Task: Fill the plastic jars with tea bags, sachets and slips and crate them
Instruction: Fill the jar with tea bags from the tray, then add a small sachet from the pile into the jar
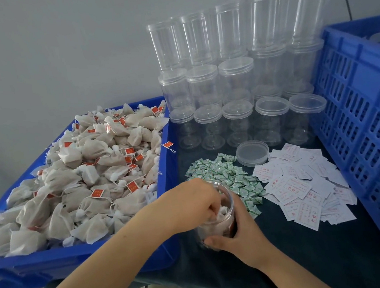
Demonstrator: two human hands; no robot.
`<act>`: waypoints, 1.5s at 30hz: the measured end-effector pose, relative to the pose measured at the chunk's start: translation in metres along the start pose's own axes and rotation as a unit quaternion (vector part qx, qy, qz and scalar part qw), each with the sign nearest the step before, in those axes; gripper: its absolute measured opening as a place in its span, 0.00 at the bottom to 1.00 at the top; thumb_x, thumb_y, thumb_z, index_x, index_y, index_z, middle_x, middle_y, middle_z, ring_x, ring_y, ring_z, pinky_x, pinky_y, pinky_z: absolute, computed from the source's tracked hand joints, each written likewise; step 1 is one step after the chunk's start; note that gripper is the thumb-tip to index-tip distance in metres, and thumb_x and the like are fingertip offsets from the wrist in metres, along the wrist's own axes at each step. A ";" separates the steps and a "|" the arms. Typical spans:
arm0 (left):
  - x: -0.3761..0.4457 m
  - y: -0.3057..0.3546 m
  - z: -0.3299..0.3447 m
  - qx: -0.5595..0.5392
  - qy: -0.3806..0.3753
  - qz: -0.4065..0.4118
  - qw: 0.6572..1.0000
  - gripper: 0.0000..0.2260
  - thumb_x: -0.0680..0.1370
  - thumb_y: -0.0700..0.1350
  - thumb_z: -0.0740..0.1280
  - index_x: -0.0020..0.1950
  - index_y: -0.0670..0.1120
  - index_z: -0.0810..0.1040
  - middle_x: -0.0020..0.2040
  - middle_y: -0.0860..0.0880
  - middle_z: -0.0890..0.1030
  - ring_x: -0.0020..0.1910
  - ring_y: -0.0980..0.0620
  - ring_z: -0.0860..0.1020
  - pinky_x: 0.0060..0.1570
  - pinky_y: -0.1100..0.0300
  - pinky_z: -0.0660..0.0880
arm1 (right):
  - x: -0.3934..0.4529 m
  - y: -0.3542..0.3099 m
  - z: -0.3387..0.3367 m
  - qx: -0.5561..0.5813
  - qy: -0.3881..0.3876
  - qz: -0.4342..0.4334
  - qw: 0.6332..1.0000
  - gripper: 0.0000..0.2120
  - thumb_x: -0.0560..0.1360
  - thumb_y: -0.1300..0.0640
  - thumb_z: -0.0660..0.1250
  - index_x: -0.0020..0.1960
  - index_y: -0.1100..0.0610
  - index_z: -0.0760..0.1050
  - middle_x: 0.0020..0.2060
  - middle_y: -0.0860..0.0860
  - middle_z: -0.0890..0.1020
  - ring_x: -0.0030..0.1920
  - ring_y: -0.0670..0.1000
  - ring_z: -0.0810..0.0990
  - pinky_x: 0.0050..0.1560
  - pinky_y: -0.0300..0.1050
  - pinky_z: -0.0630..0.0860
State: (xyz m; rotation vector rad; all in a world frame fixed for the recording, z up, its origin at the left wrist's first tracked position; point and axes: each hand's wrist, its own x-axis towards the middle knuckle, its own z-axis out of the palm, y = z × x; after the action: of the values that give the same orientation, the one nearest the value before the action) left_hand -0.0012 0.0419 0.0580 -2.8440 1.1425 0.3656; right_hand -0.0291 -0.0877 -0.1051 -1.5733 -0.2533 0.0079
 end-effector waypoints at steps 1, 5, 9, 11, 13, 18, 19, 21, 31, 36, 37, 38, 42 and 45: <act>0.001 -0.001 -0.001 -0.005 -0.030 0.006 1.000 0.12 0.76 0.37 0.60 0.51 0.44 0.83 0.51 0.47 0.81 0.48 0.49 0.77 0.50 0.55 0.74 | 0.000 0.000 0.000 -0.006 0.000 -0.004 1.000 0.52 0.59 0.48 0.82 0.76 0.41 0.58 0.70 0.45 0.72 0.68 0.44 0.74 0.63 0.39 0.75; 0.006 -0.005 -0.005 0.003 -0.116 0.016 0.993 0.16 0.78 0.35 0.58 0.60 0.47 0.80 0.55 0.50 0.80 0.48 0.53 0.76 0.45 0.62 0.70 | 0.000 0.001 0.001 -0.013 0.000 -0.008 1.000 0.50 0.59 0.48 0.82 0.74 0.39 0.59 0.68 0.45 0.73 0.67 0.45 0.75 0.62 0.38 0.75; 0.013 -0.003 -0.011 0.019 -0.184 0.033 0.982 0.14 0.78 0.35 0.57 0.56 0.46 0.79 0.39 0.55 0.73 0.37 0.55 0.68 0.35 0.63 0.64 | 0.000 0.001 0.000 -0.011 0.001 0.000 1.000 0.50 0.58 0.47 0.81 0.74 0.39 0.59 0.69 0.44 0.72 0.67 0.40 0.74 0.59 0.31 0.73; 0.019 0.000 -0.013 0.032 -0.210 0.036 0.977 0.13 0.79 0.35 0.56 0.54 0.44 0.79 0.35 0.55 0.69 0.34 0.55 0.67 0.33 0.62 0.63 | 0.000 0.001 0.000 -0.004 0.001 0.001 1.000 0.52 0.58 0.47 0.82 0.76 0.42 0.58 0.70 0.45 0.72 0.68 0.41 0.73 0.61 0.35 0.74; 0.023 0.003 -0.016 0.038 -0.232 0.034 0.971 0.13 0.79 0.36 0.56 0.55 0.43 0.79 0.38 0.55 0.72 0.36 0.54 0.68 0.34 0.64 0.64 | 0.001 0.002 0.000 -0.003 0.001 -0.001 1.000 0.54 0.58 0.46 0.82 0.77 0.44 0.57 0.70 0.45 0.72 0.69 0.43 0.73 0.63 0.39 0.75; 0.024 -0.011 -0.038 -0.084 -0.122 0.002 0.989 0.11 0.79 0.40 0.60 0.55 0.50 0.79 0.49 0.55 0.81 0.45 0.61 0.78 0.46 0.69 0.74 | 0.002 0.006 0.000 -0.013 0.009 -0.009 1.000 0.51 0.59 0.47 0.84 0.75 0.40 0.60 0.69 0.47 0.73 0.68 0.47 0.75 0.67 0.49 0.75; 0.025 -0.017 -0.044 -0.137 -0.067 -0.009 0.988 0.09 0.79 0.41 0.61 0.53 0.51 0.79 0.45 0.56 0.81 0.41 0.63 0.80 0.42 0.72 0.75 | 0.001 0.007 0.001 -0.013 0.013 -0.009 1.000 0.51 0.59 0.46 0.84 0.74 0.37 0.60 0.69 0.46 0.73 0.68 0.47 0.75 0.67 0.49 0.75; 0.033 -0.031 -0.051 -0.226 0.053 -0.033 0.972 0.06 0.79 0.41 0.63 0.48 0.52 0.78 0.41 0.55 0.81 0.37 0.63 0.81 0.40 0.70 0.77 | 0.002 0.007 0.001 -0.017 0.019 -0.012 1.000 0.49 0.58 0.44 0.84 0.71 0.29 0.61 0.68 0.42 0.72 0.68 0.45 0.74 0.67 0.48 0.75; 0.107 -0.068 0.008 -0.028 0.021 -0.123 0.992 0.18 0.77 0.40 0.67 0.66 0.45 0.74 0.62 0.45 0.77 0.59 0.47 0.75 0.55 0.57 0.72 | -0.001 0.007 0.001 -0.041 0.063 -0.025 0.997 0.51 0.55 0.36 0.83 0.73 0.35 0.64 0.67 0.44 0.74 0.68 0.48 0.75 0.68 0.52 0.75; 0.119 -0.074 0.022 -0.016 -0.035 -0.116 0.993 0.17 0.76 0.42 0.68 0.64 0.46 0.76 0.61 0.45 0.76 0.57 0.46 0.76 0.55 0.54 0.75 | 0.000 0.010 0.000 -0.064 0.075 -0.023 0.995 0.51 0.56 0.35 0.83 0.74 0.39 0.65 0.67 0.45 0.74 0.68 0.50 0.75 0.67 0.55 0.74; 0.120 -0.075 0.024 -0.015 -0.038 -0.112 0.993 0.15 0.76 0.42 0.68 0.62 0.46 0.77 0.60 0.45 0.77 0.55 0.47 0.76 0.54 0.54 0.75 | 0.000 0.010 0.000 -0.066 0.075 -0.022 0.995 0.51 0.56 0.35 0.83 0.74 0.40 0.65 0.66 0.45 0.74 0.68 0.50 0.75 0.67 0.56 0.75; 0.120 -0.075 0.025 -0.015 -0.040 -0.107 0.993 0.14 0.76 0.41 0.67 0.61 0.46 0.78 0.59 0.46 0.77 0.55 0.47 0.76 0.54 0.54 0.76 | 0.000 0.010 0.000 -0.068 0.076 -0.022 0.995 0.51 0.56 0.35 0.82 0.74 0.40 0.65 0.66 0.45 0.74 0.68 0.51 0.75 0.67 0.56 0.75; 0.120 -0.076 0.028 -0.029 -0.038 -0.104 0.993 0.12 0.74 0.39 0.69 0.57 0.46 0.78 0.56 0.47 0.77 0.51 0.48 0.76 0.50 0.55 0.76 | 0.001 0.010 0.000 -0.071 0.073 -0.020 0.995 0.51 0.57 0.38 0.84 0.75 0.39 0.64 0.67 0.45 0.74 0.69 0.51 0.74 0.67 0.58 0.74; 0.119 -0.077 0.031 -0.045 -0.056 -0.105 0.992 0.16 0.74 0.41 0.71 0.61 0.47 0.75 0.54 0.49 0.76 0.49 0.50 0.75 0.47 0.58 0.73 | 0.001 0.011 0.000 -0.070 0.071 -0.019 0.995 0.51 0.57 0.38 0.84 0.75 0.40 0.64 0.68 0.46 0.74 0.69 0.51 0.74 0.68 0.58 0.73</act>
State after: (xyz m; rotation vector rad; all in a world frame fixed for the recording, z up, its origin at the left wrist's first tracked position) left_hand 0.1286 0.0217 -0.0028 -2.9392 0.8187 0.5673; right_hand -0.0267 -0.0875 -0.1157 -1.7003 -0.1754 -0.1533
